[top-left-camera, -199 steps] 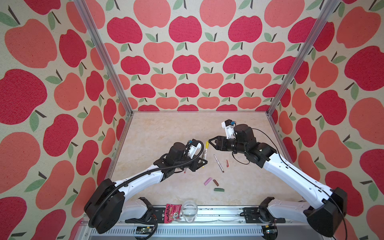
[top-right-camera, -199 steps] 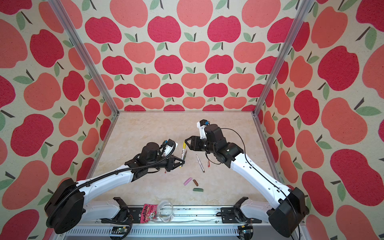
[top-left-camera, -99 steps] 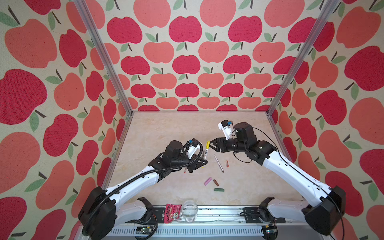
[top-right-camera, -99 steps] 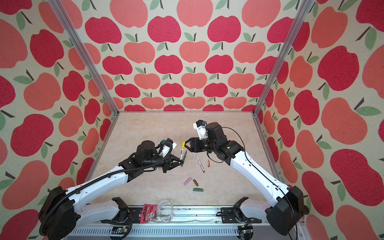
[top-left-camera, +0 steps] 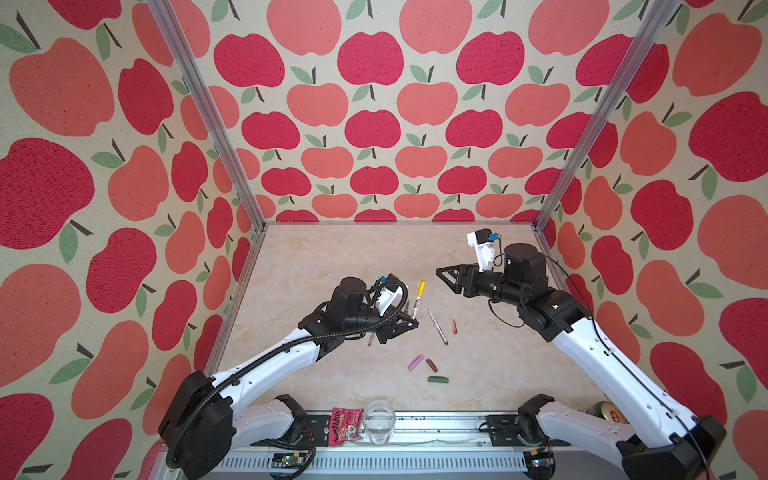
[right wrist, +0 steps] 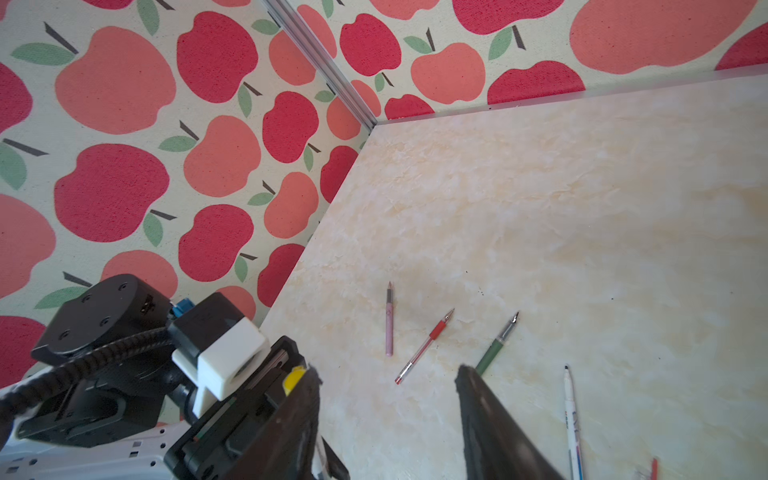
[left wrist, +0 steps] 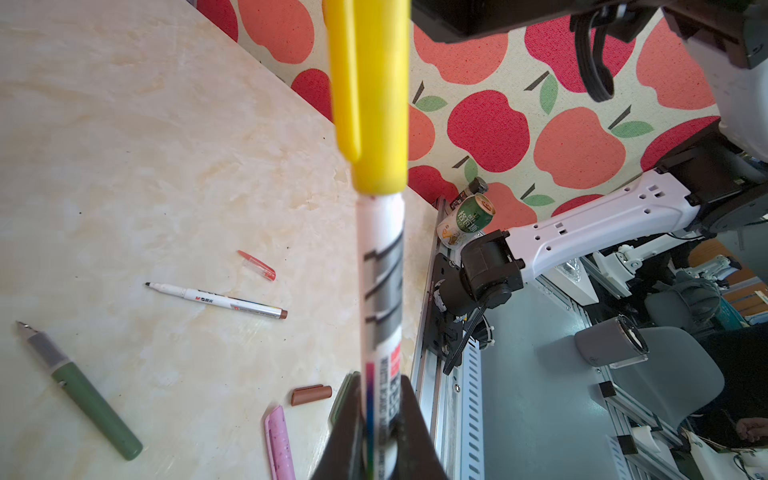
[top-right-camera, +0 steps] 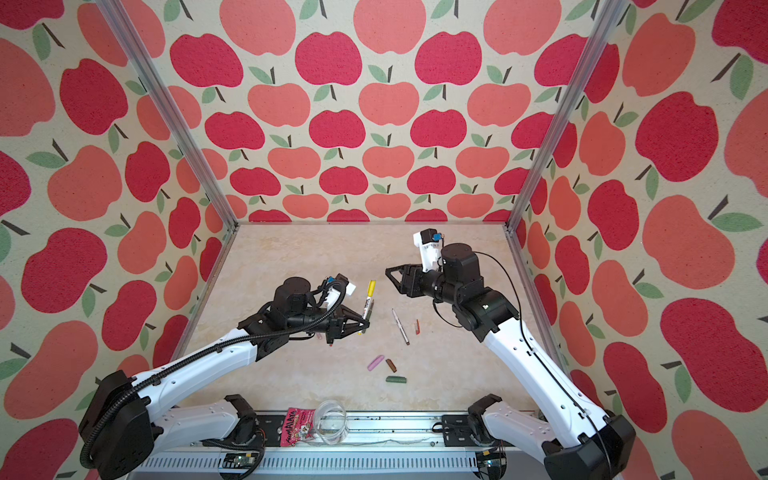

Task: Insert the pens into the pen caps
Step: 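Lower the yellow cap onto the white marker tip with the right gripper, then press the yellow cap down onto the marker held by the left gripper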

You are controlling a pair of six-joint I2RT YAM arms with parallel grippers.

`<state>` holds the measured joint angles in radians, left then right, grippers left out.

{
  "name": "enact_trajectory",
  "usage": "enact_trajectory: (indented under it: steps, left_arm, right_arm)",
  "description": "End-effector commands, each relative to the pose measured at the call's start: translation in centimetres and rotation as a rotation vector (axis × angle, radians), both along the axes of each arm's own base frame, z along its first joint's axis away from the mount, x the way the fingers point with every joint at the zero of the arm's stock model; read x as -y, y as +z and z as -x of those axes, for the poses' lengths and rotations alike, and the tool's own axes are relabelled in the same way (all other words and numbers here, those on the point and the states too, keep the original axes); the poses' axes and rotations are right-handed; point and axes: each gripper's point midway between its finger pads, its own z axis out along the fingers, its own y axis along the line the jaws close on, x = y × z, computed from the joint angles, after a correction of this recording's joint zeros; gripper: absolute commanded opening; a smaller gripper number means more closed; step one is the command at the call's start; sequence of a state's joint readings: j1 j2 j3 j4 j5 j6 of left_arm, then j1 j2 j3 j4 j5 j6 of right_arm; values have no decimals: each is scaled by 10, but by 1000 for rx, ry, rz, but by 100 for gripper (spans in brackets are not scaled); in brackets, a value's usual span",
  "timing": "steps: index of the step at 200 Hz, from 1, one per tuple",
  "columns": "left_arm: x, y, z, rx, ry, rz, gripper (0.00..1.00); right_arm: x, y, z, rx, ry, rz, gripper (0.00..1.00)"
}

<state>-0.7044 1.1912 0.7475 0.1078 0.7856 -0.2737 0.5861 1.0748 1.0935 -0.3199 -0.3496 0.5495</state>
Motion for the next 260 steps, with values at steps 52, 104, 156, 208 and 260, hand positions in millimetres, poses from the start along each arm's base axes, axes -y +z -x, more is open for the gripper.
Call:
enact_trajectory:
  steps: [52, 104, 156, 208, 260]
  left_arm:
    - [7, 12, -2, 6, -30, 24, 0]
    - [9, 10, -3, -11, -34, 26, 0]
    - [10, 15, -5, -6, -27, 40, 0]
    - [11, 34, -18, 72, 22, 64, 0]
    - [1, 78, -48, 222, 130, 153, 0]
  right_arm:
    - [-39, -13, 22, -76, 233, -59, 60]
    - [-53, -22, 29, -93, 286, -52, 42]
    - [-53, -28, 32, -104, 289, -43, 15]
    - [-56, -37, 38, -138, 307, -25, 4]
    - [-61, -57, 48, -197, 340, 18, 3]
